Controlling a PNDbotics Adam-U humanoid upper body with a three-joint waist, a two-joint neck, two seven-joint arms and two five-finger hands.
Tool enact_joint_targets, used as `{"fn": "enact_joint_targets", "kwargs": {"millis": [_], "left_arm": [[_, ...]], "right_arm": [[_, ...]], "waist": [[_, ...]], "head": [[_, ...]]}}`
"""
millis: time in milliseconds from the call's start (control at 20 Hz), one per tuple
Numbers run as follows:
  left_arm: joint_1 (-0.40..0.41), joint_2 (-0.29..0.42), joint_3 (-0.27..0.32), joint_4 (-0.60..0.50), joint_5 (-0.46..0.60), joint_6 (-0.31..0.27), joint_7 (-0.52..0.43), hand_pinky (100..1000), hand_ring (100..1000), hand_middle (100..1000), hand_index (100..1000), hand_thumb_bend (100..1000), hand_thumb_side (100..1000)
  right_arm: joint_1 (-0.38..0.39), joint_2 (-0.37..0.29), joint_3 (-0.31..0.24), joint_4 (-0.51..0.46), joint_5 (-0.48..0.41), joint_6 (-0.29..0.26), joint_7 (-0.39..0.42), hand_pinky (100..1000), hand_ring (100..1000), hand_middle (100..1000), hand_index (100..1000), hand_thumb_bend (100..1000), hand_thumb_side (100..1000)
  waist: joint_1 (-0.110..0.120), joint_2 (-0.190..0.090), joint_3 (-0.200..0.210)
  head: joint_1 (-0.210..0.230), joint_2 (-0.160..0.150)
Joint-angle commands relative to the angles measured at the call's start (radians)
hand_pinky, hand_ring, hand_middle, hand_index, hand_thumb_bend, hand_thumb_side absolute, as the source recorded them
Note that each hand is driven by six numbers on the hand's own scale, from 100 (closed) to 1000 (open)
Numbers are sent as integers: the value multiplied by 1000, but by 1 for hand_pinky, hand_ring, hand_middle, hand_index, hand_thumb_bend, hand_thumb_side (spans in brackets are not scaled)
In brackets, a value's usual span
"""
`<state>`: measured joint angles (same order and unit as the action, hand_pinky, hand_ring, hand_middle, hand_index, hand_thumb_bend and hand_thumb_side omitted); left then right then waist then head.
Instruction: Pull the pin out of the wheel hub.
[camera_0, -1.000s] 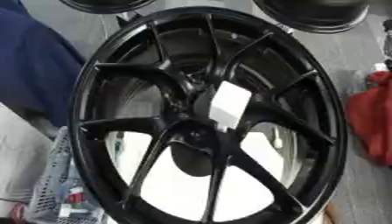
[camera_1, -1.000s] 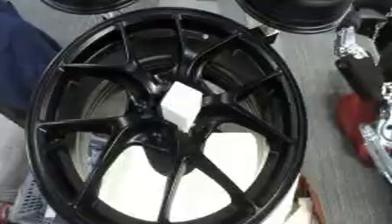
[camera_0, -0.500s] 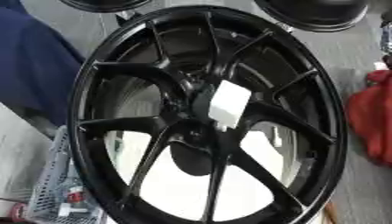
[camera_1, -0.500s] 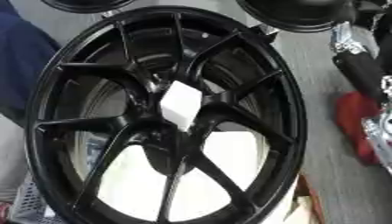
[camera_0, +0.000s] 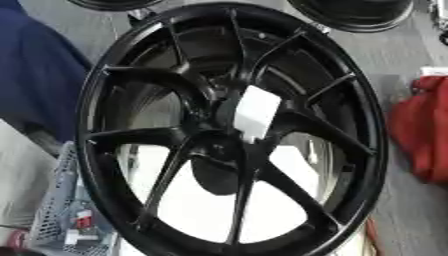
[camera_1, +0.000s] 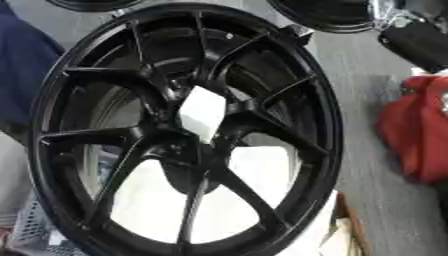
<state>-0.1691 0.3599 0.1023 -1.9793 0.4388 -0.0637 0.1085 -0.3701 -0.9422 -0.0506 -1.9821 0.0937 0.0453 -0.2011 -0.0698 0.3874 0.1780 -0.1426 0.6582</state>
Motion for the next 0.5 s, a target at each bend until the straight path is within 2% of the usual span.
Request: {"fn": "enact_joint_targets", "kwargs": {"millis": [50,250,400,500], "left_arm": [[-1,16,5,-21,-1,3,1,968,522,644,808,215,926],[1,17,3,-21,2,5,-1,968,522,644,808,216,926],[2,18,2,-21,3,7,-3,968,522,644,808,216,924],[2,19,1,-21,4,7,-5,968,522,643,807,217,924]], "right_arm": [[-31,-93,3,-18,-2,6,69,831,769,814,883,100,279],[-73,-158,25,-18,23,-2,203,843,799,823,882,100,150],[-100,-194,40,-18,50,-20,310,850,818,823,879,100,100],[-113,-218,53,-18,66,-30,370,856,833,827,879,100,100]], "waist": [[5,-34,-3],[7,-43,-2],[8,-46,0],[7,-49,1]], "head": [[4,5],[5,11],[10,13],[15,13]]}}
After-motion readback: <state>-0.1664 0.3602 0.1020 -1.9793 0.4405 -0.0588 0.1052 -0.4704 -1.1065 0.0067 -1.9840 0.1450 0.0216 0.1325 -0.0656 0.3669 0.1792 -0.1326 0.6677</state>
